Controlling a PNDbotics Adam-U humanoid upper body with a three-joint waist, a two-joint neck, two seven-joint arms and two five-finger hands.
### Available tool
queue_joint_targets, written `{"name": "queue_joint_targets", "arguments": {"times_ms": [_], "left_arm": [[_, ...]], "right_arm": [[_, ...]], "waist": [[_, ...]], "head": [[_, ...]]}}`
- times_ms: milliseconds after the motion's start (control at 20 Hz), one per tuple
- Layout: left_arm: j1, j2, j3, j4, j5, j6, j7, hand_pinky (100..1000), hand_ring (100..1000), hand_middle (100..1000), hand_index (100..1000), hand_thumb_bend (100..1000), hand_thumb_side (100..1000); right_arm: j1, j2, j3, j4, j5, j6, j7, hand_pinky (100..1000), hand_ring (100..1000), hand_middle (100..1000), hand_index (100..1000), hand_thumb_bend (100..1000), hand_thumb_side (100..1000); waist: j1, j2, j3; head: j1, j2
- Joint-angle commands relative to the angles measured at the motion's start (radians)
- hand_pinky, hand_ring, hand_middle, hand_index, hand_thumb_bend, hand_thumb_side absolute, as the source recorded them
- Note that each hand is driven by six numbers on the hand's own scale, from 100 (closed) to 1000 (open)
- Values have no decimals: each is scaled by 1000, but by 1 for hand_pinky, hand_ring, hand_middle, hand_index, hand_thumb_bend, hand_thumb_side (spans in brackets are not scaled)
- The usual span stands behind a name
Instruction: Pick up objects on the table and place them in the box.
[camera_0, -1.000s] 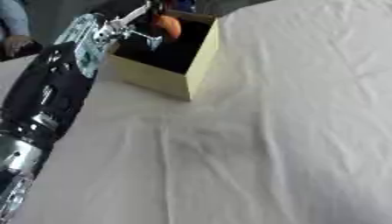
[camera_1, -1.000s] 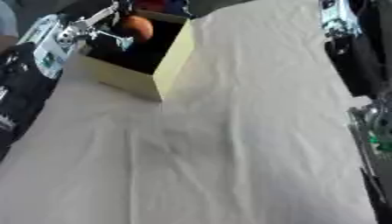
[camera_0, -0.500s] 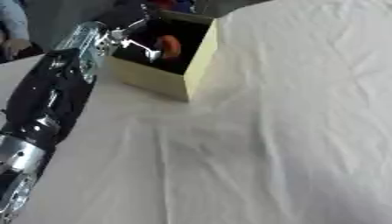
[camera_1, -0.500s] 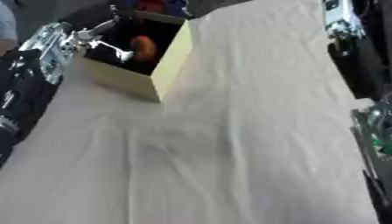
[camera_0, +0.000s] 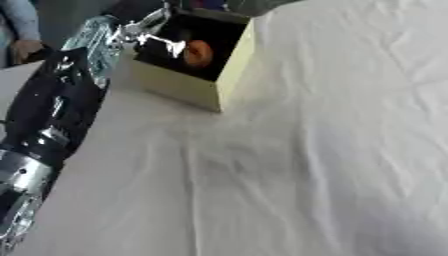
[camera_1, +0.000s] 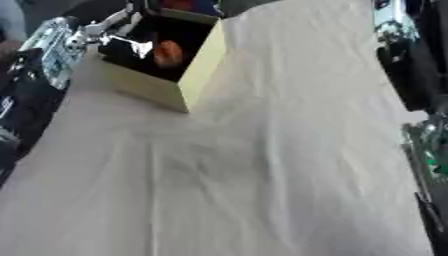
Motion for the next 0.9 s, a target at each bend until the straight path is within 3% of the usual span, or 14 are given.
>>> {"name": "queue_joint_targets", "arguments": {"times_ms": [50,200,400,600,650,700,900], "left_arm": [[-11,22,18,-75,55,23,33,535,695,758,823,100,309],[11,27,36,-160,109,25,84,538,693,769,843,100,455],[43,21,102,-271,177,44,152,538,693,773,853,100,560],[119,36,141,-380,244,47,219,544,696,771,847,100,571],[145,43,140,-408,262,48,237,554,706,771,845,100,713],[173,47,138,-437,279,48,254,555,707,771,844,100,586],[283,59,156,-548,348,60,322,559,712,773,839,100,615]], "right_arm": [[-3,-18,-9,-18,5,0,-5,773,819,678,746,100,878],[8,-18,-15,-17,14,0,-10,773,820,678,747,100,876],[20,-15,-25,-18,20,1,-19,774,820,679,747,100,873],[32,-6,-33,-24,28,2,-28,774,820,679,747,100,873],[34,-4,-34,-25,30,2,-29,774,820,679,747,100,859],[36,-2,-35,-27,31,1,-30,774,820,679,747,100,871],[38,2,-40,-32,36,2,-34,774,820,679,747,100,869]], "waist": [[-20,-38,17],[-35,-49,48],[-56,-59,85],[-76,-67,122],[-80,-68,129],[-83,-69,135],[-94,-69,151]], "head": [[-3,28],[-5,40],[-3,46],[-15,49],[-18,50],[-22,51],[-40,46]]}}
